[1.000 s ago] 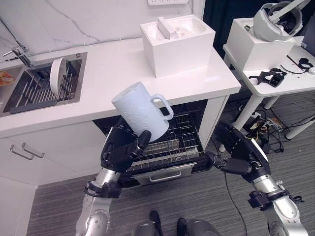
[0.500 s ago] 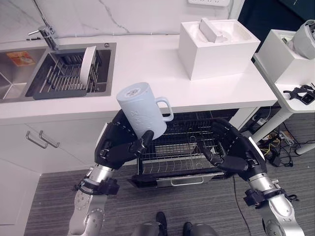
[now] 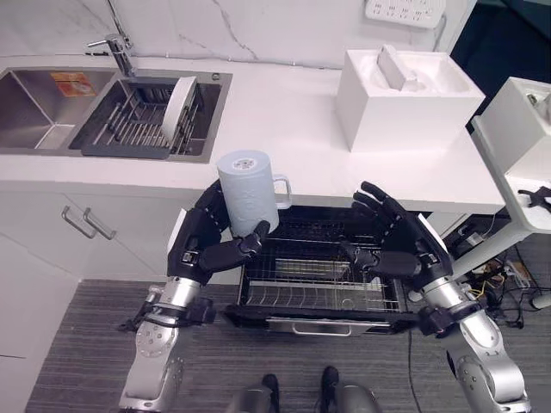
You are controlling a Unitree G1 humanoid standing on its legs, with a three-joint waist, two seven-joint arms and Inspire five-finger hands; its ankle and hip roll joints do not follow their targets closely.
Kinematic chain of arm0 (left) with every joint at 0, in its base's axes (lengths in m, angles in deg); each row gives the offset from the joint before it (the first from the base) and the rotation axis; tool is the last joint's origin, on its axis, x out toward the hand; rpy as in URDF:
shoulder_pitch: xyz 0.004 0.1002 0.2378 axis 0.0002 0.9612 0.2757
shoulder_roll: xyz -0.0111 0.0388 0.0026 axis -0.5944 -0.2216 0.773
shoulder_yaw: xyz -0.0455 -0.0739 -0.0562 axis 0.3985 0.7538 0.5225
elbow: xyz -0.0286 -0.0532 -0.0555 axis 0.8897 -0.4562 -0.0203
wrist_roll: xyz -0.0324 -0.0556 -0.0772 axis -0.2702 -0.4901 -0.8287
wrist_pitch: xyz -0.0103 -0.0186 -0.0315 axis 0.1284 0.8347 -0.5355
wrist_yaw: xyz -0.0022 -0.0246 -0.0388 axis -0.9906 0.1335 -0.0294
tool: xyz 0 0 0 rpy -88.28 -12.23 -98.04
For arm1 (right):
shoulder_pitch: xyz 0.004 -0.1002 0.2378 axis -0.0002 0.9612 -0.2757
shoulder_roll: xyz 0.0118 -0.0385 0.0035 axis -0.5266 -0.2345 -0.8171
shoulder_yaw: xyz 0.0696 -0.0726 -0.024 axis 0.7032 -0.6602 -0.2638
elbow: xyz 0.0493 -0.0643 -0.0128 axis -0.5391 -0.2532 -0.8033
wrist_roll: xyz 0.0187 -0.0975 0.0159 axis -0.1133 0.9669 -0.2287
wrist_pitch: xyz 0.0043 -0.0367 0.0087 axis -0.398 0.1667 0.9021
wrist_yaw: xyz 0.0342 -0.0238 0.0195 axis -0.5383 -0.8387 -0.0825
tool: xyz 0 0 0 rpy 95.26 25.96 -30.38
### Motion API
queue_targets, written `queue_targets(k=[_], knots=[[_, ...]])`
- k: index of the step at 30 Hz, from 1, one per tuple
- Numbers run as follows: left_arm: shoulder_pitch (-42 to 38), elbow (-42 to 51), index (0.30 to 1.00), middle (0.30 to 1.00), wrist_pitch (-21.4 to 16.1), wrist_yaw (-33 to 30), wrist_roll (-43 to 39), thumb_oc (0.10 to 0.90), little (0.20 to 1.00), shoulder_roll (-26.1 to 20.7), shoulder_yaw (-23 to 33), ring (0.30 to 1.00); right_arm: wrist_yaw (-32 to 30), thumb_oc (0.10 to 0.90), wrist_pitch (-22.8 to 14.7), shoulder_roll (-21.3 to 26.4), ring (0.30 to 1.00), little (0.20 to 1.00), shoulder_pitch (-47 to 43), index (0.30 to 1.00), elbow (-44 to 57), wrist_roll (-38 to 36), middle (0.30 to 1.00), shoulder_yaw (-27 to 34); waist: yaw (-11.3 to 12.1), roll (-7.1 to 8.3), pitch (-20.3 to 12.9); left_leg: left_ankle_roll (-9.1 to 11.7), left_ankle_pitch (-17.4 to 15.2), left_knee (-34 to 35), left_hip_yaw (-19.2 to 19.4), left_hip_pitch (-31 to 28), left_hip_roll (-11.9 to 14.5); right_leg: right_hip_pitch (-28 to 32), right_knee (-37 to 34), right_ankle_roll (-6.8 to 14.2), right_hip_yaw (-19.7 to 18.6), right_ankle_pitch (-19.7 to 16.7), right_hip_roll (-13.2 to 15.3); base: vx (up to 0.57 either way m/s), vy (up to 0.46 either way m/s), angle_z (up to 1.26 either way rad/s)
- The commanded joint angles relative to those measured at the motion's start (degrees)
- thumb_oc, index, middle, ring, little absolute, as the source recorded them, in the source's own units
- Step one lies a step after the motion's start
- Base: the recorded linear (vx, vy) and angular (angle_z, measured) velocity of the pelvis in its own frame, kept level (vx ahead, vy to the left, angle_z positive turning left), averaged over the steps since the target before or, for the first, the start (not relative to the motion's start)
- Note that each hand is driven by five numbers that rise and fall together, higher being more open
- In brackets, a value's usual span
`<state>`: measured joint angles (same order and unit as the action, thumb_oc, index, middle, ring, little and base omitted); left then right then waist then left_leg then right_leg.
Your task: Place the dishes in the dishwasher.
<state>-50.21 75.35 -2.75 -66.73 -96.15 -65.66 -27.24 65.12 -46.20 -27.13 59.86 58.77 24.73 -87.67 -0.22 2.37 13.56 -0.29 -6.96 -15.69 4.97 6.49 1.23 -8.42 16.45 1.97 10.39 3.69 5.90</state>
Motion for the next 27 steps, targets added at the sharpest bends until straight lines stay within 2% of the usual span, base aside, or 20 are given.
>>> queue_targets(k=[1,4,7,11,13,15,18,21,27], knots=[[-6.5,5.8,0.300,0.300,-12.1,-6.8,10.8,0.400,0.300,-2.4,-0.4,0.300,4.2,0.800,-1.6,1.7,0.900,0.900,-2.3,0.900,6.2,-6.4,0.900,1.8,-2.2,-0.88,-5.5,1.9,-8.2,-1.5,2.7,-2.3,5.6,2.2,0.7,3.2,-0.4,9.0,2.0,-0.03,-0.116,0.08],[-7.7,4.3,0.300,0.300,-12.5,-7.2,12.1,0.400,0.300,-3.5,0.0,0.300,6.6,0.800,0.5,3.5,0.900,0.900,-2.9,0.900,6.2,-9.1,0.900,2.2,-2.5,-0.91,-6.3,2.3,-8.3,-1.5,2.5,-2.6,5.9,2.7,0.7,3.1,-0.2,9.3,1.8,-0.01,-0.059,0.07],[-9.3,2.1,0.300,0.300,-13.6,-7.9,14.0,0.400,0.300,-4.0,-0.9,0.300,7.8,0.800,1.0,4.0,0.900,0.900,-4.6,0.900,5.7,-12.3,0.900,2.6,-2.7,-0.89,-6.8,2.6,-8.5,-1.5,2.1,-3.1,5.9,3.4,0.7,2.9,-0.3,9.6,1.4,0.00,-0.010,0.02],[-11.1,0.0,0.300,0.300,-14.8,-10.6,18.7,0.400,0.300,-4.0,-3.4,0.300,9.5,0.800,3.3,2.5,0.900,0.900,-6.6,0.900,5.7,-19.5,0.900,1.4,-2.5,-0.93,-7.3,2.5,-9.0,-1.5,2.2,-3.6,5.7,4.0,0.7,2.9,-0.1,9.9,1.4,0.00,0.001,0.01],[-11.2,-0.3,0.300,0.300,-15.0,-10.9,19.0,0.400,0.300,-4.0,-3.6,0.300,9.7,0.800,3.3,2.2,0.900,0.900,-6.7,0.900,5.7,-19.9,0.900,1.1,-2.4,-0.90,-7.4,2.5,-9.1,-1.5,2.3,-3.7,5.7,4.1,0.7,3.0,-0.1,9.9,1.5,0.00,0.000,0.00],[-11.4,-1.0,0.300,0.300,-16.2,-15.1,22.6,0.400,0.300,-4.1,-4.8,0.300,8.9,0.800,2.1,1.2,0.900,0.900,-7.1,0.900,5.9,-18.2,0.900,-0.5,-2.2,-0.87,-7.8,2.3,-9.4,-1.5,2.5,-3.9,5.6,4.3,0.7,3.0,0.0,9.9,1.6,0.00,0.000,0.00],[-12.1,-2.0,0.300,0.300,-15.2,-18.4,24.5,0.400,0.300,-3.9,-6.3,0.300,7.6,0.800,-0.2,0.8,0.900,0.900,-8.0,0.900,5.8,-19.3,0.900,-1.2,-2.1,-0.75,-8.0,2.2,-9.6,-1.5,2.7,-4.2,5.5,4.5,0.7,3.0,-0.1,10.0,1.6,0.00,0.000,0.00],[-12.8,-2.9,0.300,0.300,-15.2,-19.4,25.5,0.400,0.300,-3.4,-7.7,0.300,6.3,0.800,-1.4,-0.1,0.900,0.900,-9.1,0.900,5.9,-19.9,0.900,-1.8,-1.9,-0.67,-8.0,2.0,-9.8,-1.5,2.7,-4.3,5.4,4.6,0.7,3.0,-0.3,10.0,1.5,0.00,0.000,0.00],[-12.8,-2.3,0.300,0.300,-16.4,-18.2,24.5,0.400,0.300,-3.2,-9.3,0.300,2.9,0.800,-2.8,-0.3,0.900,0.900,-10.1,0.900,5.6,-15.2,0.900,-2.1,-1.7,-0.73,-8.3,1.6,-10.2,-1.5,3.0,-4.6,5.3,4.9,0.7,2.9,-0.6,10.1,1.4,0.00,0.005,0.00]])
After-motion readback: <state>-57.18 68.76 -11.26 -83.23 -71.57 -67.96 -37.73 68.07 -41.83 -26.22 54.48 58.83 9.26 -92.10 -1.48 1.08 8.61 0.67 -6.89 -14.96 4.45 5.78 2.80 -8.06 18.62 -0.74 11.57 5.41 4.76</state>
